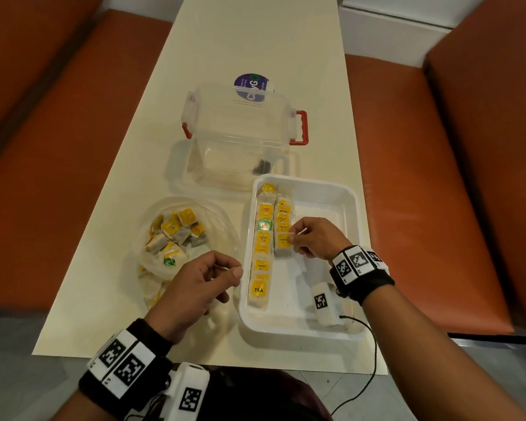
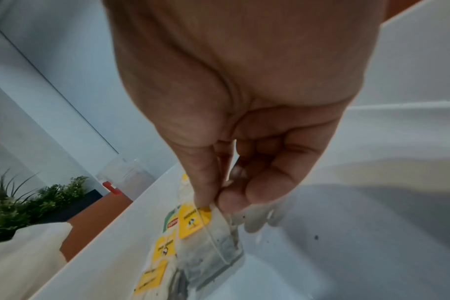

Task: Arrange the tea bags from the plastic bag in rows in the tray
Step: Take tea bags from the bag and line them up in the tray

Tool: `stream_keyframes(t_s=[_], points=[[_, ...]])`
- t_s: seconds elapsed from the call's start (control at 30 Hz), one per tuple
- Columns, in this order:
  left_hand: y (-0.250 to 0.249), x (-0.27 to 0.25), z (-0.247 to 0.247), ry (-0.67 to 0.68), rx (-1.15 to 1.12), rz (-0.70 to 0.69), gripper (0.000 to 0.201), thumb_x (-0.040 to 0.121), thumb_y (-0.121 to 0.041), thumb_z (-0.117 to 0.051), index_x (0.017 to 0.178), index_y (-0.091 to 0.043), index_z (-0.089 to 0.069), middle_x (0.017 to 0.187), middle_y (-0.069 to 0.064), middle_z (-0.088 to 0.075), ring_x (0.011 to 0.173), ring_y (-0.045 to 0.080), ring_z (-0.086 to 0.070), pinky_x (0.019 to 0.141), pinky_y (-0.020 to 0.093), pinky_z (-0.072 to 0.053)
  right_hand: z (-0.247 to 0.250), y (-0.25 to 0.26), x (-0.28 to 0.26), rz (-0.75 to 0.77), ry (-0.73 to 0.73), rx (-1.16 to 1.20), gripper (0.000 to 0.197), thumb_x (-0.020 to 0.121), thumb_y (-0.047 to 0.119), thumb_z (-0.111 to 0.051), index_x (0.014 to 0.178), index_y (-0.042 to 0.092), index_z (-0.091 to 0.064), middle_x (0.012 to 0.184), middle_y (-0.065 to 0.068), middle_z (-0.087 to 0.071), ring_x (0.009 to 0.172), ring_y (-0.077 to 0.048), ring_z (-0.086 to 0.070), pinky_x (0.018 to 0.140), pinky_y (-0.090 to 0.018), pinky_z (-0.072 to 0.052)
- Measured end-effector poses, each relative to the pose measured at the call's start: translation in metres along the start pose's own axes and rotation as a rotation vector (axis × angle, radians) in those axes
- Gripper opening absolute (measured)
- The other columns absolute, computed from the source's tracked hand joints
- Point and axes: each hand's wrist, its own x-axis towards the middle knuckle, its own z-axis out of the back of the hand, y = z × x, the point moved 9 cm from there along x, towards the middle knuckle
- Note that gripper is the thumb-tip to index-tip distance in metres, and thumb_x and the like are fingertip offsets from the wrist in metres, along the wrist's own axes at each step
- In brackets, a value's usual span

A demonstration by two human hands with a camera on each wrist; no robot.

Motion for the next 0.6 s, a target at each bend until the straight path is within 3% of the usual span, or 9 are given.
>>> stream_keyframes(t_s=[0.2, 0.3, 0.4, 0.5, 0.6], points=[[0.002, -0.001, 0.004, -0.017, 0.001, 0.003, 0.006, 0.094, -0.022, -0.067, 0.097, -0.017, -0.069, 0.087, 0.007, -0.072, 0.064, 0.012, -0.059, 0.046, 0.022, -0.035, 0.001, -0.006, 0.007, -0.023, -0.035, 0.031, 0.009, 0.088, 0.016, -0.075, 0.086, 0.014, -0.066, 0.077, -0.015, -0.074, 0.065, -0.020, -0.063, 0.066, -0.033, -0.053], [0.001, -0.002, 0.005, -0.022, 0.006, 0.001, 0.005, 0.094, -0.024, -0.067, 0.096, -0.020, -0.069, 0.087, 0.005, -0.073, 0.065, 0.012, -0.060, 0.047, 0.023, -0.036, 0.001, -0.008, 0.009, -0.039, -0.051, 0.050, 0.012, 0.087, 0.013, -0.076, 0.084, 0.014, -0.065, 0.072, -0.010, -0.071, 0.064, -0.020, -0.064, 0.065, -0.032, -0.054], [-0.005, -0.004, 0.007, -0.024, 0.000, -0.018, 0.008, 0.089, -0.036, -0.072, 0.090, -0.028, -0.070, 0.087, 0.003, -0.073, 0.065, 0.011, -0.061, 0.047, 0.022, -0.037, -0.001, -0.007, 0.009, -0.036, -0.040, 0.035, 0.012, 0.085, 0.013, -0.078, 0.085, 0.015, -0.066, 0.072, -0.006, -0.071, 0.064, -0.017, -0.066, 0.063, -0.028, -0.055], [-0.013, -0.006, 0.013, -0.030, -0.003, -0.039, 0.004, 0.090, -0.033, -0.073, 0.087, -0.033, -0.070, 0.088, 0.002, -0.073, 0.065, 0.010, -0.061, 0.048, 0.023, -0.037, 0.001, -0.007, 0.009, -0.029, -0.065, 0.037, 0.014, 0.083, 0.014, -0.080, 0.085, 0.015, -0.067, 0.075, -0.006, -0.073, 0.066, -0.017, -0.068, 0.067, -0.029, -0.058], [-0.022, -0.007, 0.023, -0.046, -0.010, -0.065, 0.011, 0.082, -0.041, -0.074, 0.088, -0.033, -0.070, 0.089, 0.003, -0.073, 0.064, 0.009, -0.060, 0.047, 0.023, -0.036, 0.003, -0.007, 0.009, -0.024, -0.085, 0.041, 0.016, 0.081, 0.015, -0.082, 0.084, 0.015, -0.067, 0.075, -0.007, -0.074, 0.065, -0.016, -0.068, 0.068, -0.030, -0.059]])
